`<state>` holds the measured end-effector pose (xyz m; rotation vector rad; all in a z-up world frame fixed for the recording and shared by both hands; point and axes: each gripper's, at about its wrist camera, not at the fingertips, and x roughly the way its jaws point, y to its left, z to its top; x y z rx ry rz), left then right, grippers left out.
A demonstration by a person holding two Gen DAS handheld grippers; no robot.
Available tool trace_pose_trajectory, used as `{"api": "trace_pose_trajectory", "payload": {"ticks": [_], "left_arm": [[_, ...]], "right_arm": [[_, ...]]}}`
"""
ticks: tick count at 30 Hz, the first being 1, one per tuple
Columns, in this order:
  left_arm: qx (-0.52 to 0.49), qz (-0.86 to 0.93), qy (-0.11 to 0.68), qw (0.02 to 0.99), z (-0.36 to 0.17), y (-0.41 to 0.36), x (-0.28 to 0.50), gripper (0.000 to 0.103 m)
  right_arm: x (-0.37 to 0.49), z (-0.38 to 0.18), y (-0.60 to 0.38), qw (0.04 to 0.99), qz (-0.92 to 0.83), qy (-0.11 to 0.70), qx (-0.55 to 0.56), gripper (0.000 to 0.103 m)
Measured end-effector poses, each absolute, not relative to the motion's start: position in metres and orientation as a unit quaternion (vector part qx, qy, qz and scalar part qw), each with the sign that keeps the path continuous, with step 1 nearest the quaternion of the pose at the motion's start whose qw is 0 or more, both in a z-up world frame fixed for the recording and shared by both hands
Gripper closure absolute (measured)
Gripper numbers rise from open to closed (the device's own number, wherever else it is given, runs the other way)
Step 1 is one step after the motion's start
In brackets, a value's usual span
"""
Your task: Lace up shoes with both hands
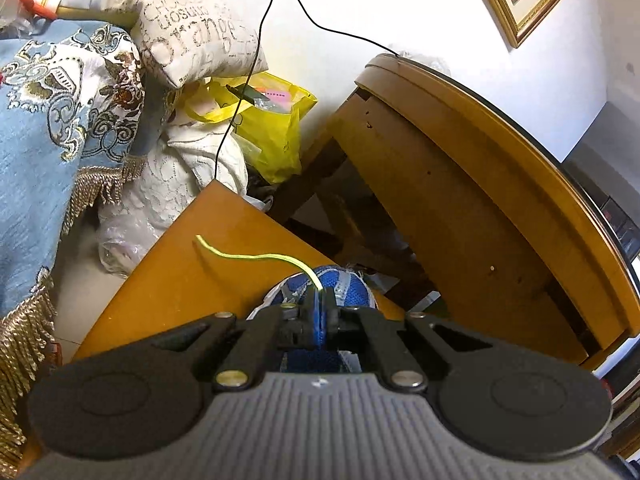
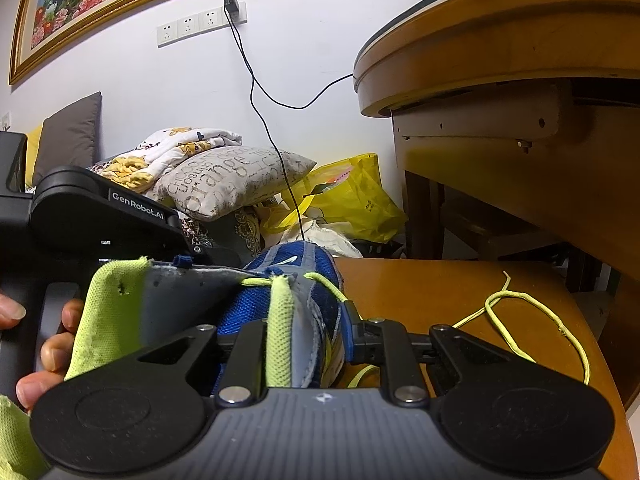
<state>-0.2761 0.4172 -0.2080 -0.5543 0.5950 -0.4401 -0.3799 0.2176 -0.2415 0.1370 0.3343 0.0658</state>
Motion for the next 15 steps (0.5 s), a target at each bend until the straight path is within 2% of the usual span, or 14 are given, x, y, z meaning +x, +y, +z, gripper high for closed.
{"api": "trace_pose_trajectory", "payload": {"ticks": [15], "left_arm": [[-0.174,-0.173,0.258,0.934,-0.199,0.403,-0.284,0.101]], "right_arm": [[-0.380,-0.242,0.219,0.983,0.034,0.168,0.068,0.081]]}}
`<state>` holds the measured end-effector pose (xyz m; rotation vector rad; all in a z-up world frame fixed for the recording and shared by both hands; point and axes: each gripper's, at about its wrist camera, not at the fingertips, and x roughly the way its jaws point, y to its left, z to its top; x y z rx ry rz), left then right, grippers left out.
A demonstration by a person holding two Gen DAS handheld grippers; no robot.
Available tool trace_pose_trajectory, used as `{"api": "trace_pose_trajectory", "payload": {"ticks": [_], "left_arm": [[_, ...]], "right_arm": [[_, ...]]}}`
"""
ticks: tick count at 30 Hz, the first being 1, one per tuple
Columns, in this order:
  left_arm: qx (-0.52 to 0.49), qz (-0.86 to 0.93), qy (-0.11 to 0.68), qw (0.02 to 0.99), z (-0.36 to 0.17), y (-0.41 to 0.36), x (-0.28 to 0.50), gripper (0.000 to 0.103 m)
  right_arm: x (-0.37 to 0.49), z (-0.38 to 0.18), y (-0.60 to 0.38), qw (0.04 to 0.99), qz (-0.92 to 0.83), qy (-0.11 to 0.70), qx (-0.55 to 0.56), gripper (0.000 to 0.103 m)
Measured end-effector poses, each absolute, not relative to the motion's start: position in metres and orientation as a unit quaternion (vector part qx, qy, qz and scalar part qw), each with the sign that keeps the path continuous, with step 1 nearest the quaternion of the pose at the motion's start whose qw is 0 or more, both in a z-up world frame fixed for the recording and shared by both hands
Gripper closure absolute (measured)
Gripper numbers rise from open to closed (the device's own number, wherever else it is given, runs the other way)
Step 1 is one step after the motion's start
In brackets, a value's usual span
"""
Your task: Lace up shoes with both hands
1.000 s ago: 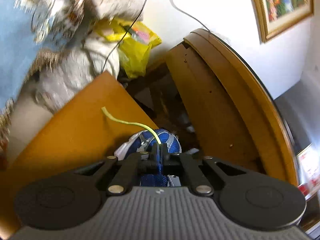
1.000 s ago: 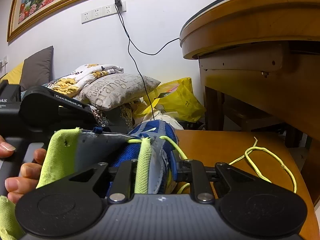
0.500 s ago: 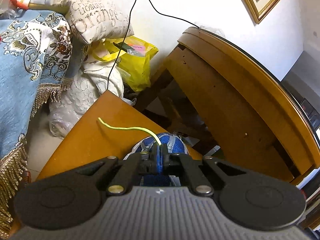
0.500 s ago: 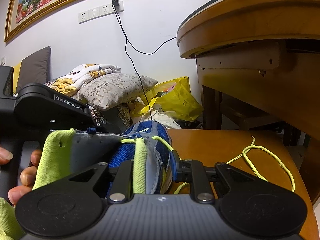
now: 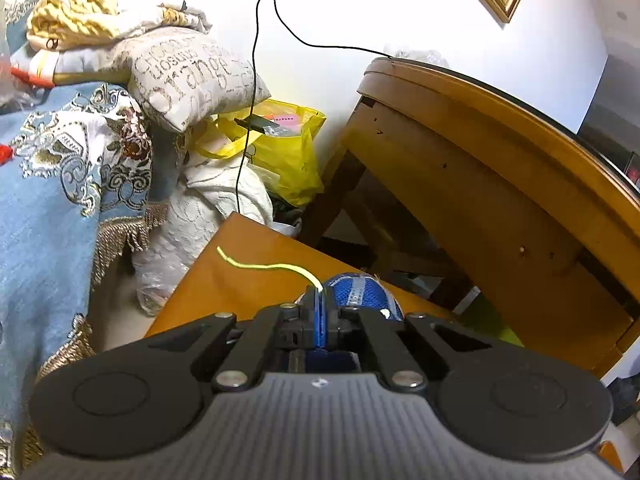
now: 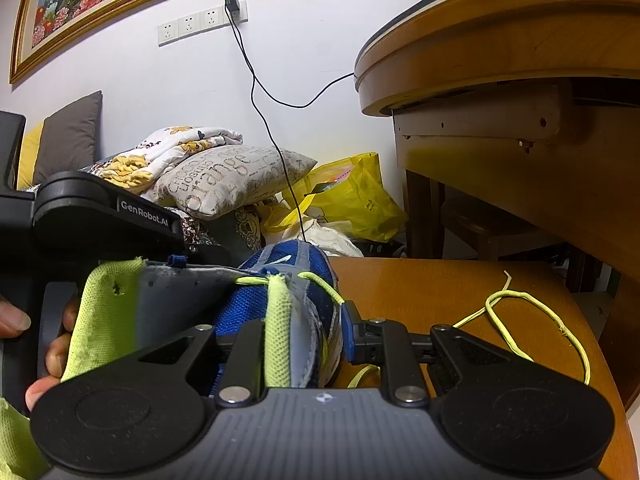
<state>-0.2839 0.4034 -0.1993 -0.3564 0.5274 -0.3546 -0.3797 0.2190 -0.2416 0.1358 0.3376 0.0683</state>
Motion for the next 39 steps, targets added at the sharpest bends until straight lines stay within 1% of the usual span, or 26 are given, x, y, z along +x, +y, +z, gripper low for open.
{"api": "trace_pose_trajectory", "payload": {"ticks": [6,26,28,32,34,36,38,39], "left_arm": [[-0.152,-0.157,0.245,0.945,-0.198,0.400,-0.288,0.101],[-0.141,-0.123,0.240,0.953,-0.196,0.407,-0.285,0.101],[-0.137,-0.108,0.237,0.956,-0.195,0.409,-0.285,0.102],[-0.076,-0.004,0.199,0.977,-0.193,0.414,-0.289,0.102],[-0.138,-0.061,0.223,0.963,-0.191,0.431,-0.285,0.102],[-0.208,-0.135,0.257,0.934,-0.194,0.442,-0.280,0.099],[-0.251,-0.174,0.283,0.909,-0.198,0.443,-0.277,0.098],[-0.266,-0.185,0.293,0.900,-0.201,0.442,-0.276,0.092]], "right_arm": [[-0.380,-0.242,0.221,0.983,0.035,0.168,0.068,0.081],[-0.378,-0.242,0.220,0.983,0.035,0.170,0.068,0.079],[-0.378,-0.242,0.219,0.982,0.035,0.170,0.068,0.079],[-0.377,-0.242,0.218,0.982,0.027,0.171,0.072,0.079],[-0.377,-0.243,0.216,0.982,0.027,0.173,0.075,0.079],[-0.377,-0.243,0.217,0.982,0.029,0.173,0.074,0.079],[-0.377,-0.243,0.218,0.982,0.031,0.171,0.071,0.079],[-0.377,-0.243,0.217,0.982,0.031,0.171,0.071,0.079]]}}
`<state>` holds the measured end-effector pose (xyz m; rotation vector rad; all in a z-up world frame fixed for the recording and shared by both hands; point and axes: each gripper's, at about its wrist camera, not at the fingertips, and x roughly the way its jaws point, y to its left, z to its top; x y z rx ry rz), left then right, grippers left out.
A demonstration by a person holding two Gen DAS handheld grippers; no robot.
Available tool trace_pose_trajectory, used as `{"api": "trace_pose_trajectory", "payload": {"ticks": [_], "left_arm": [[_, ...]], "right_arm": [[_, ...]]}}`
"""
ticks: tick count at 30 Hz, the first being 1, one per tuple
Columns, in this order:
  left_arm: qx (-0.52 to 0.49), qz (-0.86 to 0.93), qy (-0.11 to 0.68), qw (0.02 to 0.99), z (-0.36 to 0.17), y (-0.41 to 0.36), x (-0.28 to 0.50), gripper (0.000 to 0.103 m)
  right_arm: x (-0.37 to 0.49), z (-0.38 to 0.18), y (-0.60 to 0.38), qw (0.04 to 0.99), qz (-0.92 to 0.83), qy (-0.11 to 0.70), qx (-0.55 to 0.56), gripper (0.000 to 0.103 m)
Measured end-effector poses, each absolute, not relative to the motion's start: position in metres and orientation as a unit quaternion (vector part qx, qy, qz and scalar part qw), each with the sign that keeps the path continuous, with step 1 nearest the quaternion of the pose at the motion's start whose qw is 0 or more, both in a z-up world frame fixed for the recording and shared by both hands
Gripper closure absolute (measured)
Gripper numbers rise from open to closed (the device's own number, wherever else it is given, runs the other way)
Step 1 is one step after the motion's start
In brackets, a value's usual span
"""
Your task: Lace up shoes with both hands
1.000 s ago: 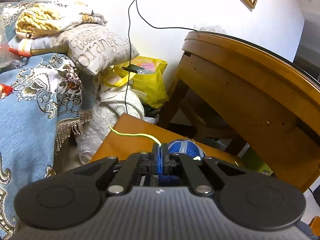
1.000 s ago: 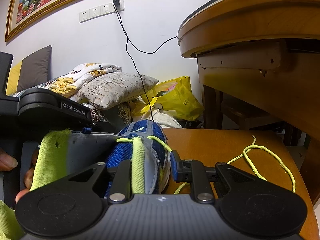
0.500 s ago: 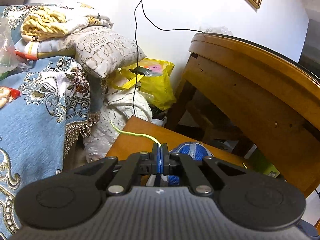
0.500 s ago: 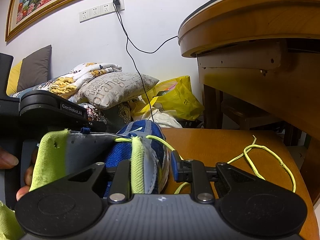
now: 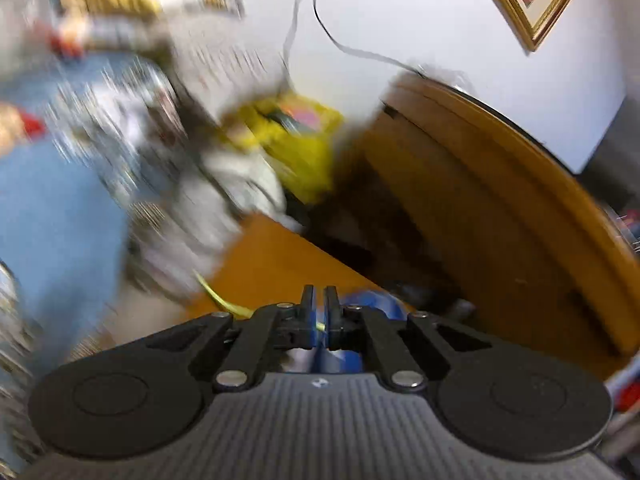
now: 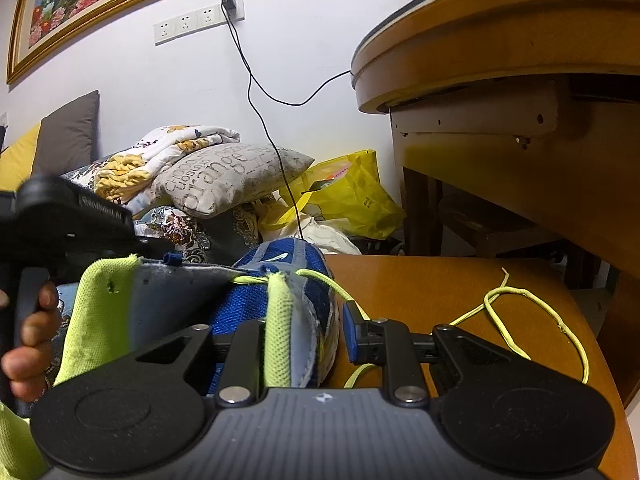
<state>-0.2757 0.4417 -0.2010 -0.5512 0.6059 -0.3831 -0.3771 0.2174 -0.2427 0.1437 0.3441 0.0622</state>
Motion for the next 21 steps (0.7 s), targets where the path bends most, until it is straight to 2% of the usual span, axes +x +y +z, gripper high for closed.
{"api": "trace_pose_trajectory", "payload": {"ticks": [1,2,3,5,9,13,17,20,21], "left_arm": [[-0.281,-0.196,0.303,0.889,-0.204,0.440,-0.274,0.083],[-0.296,-0.207,0.312,0.879,-0.207,0.438,-0.273,0.066],[-0.310,-0.218,0.322,0.868,-0.210,0.436,-0.272,0.057],[-0.338,-0.228,0.331,0.851,-0.216,0.434,-0.270,0.051],[-0.365,-0.233,0.333,0.837,-0.222,0.434,-0.271,0.051],[-0.401,-0.245,0.332,0.818,-0.230,0.441,-0.263,0.054],[-0.402,-0.237,0.335,0.819,-0.230,0.444,-0.262,0.080],[-0.387,-0.230,0.330,0.830,-0.228,0.441,-0.265,0.084],[-0.385,-0.234,0.326,0.831,-0.227,0.441,-0.267,0.096]], "right_arm": [[-0.377,-0.243,0.217,0.982,0.031,0.171,0.072,0.079],[-0.377,-0.243,0.217,0.982,0.031,0.172,0.073,0.079],[-0.377,-0.243,0.217,0.982,0.031,0.172,0.074,0.079],[-0.377,-0.243,0.217,0.982,0.032,0.172,0.073,0.079],[-0.376,-0.243,0.216,0.981,0.033,0.172,0.078,0.079],[-0.377,-0.243,0.217,0.982,0.035,0.171,0.076,0.079],[-0.378,-0.242,0.218,0.982,0.036,0.169,0.075,0.079],[-0.379,-0.242,0.219,0.983,0.034,0.168,0.073,0.079],[-0.379,-0.242,0.219,0.983,0.034,0.167,0.073,0.079]]}}
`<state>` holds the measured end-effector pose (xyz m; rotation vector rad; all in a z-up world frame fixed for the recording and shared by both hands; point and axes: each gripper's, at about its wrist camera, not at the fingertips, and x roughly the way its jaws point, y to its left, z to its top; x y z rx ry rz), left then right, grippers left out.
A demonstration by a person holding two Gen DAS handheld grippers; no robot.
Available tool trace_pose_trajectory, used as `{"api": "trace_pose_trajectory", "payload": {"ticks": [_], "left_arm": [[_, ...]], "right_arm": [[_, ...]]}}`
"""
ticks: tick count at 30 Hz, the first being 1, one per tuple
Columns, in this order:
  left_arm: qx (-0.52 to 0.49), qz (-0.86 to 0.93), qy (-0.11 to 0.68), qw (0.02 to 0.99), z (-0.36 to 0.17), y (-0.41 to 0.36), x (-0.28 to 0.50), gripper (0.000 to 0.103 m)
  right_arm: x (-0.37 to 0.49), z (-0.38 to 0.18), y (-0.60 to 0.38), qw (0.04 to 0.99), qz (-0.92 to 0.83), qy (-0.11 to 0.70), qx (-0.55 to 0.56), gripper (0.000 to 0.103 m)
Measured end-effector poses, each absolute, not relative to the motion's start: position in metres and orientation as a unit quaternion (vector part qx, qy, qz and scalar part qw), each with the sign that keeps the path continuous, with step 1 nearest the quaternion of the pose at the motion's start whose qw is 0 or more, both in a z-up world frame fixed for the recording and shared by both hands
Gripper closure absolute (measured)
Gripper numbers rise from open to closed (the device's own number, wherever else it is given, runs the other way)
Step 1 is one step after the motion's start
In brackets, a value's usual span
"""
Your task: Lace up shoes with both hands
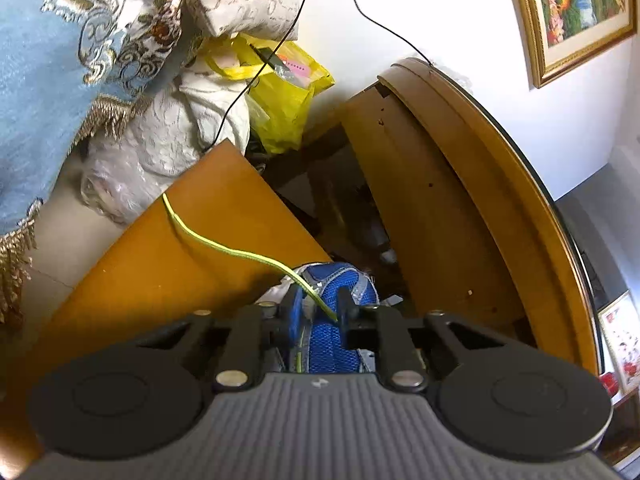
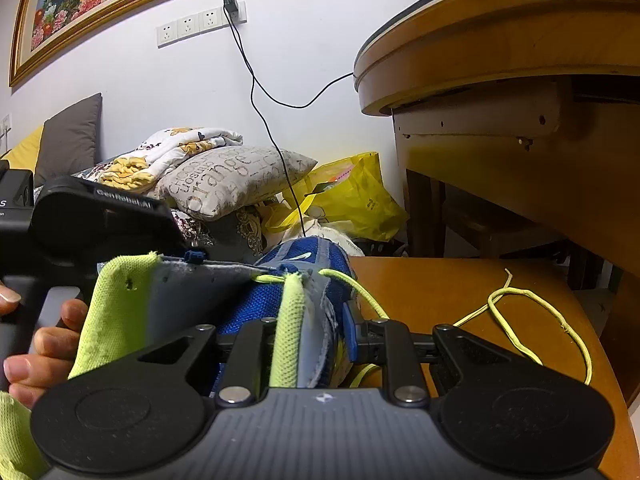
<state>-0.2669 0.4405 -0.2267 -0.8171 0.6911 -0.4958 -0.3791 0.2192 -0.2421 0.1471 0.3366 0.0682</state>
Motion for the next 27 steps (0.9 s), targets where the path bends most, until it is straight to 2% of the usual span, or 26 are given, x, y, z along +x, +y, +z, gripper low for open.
{"api": "trace_pose_trajectory", "payload": {"ticks": [1,8,14,27], "left_arm": [[-0.385,-0.239,0.321,0.832,-0.226,0.440,-0.268,0.102],[-0.355,-0.237,0.292,0.856,-0.216,0.435,-0.276,0.101],[-0.293,-0.216,0.270,0.891,-0.206,0.423,-0.282,0.102],[-0.237,-0.208,0.244,0.917,-0.194,0.409,-0.280,0.102]], "right_arm": [[-0.379,-0.242,0.219,0.983,0.034,0.167,0.073,0.079],[-0.378,-0.242,0.219,0.982,0.034,0.168,0.074,0.082],[-0.380,-0.243,0.219,0.983,0.029,0.165,0.076,0.091],[-0.379,-0.244,0.220,0.981,-0.001,0.165,0.100,0.091]]}}
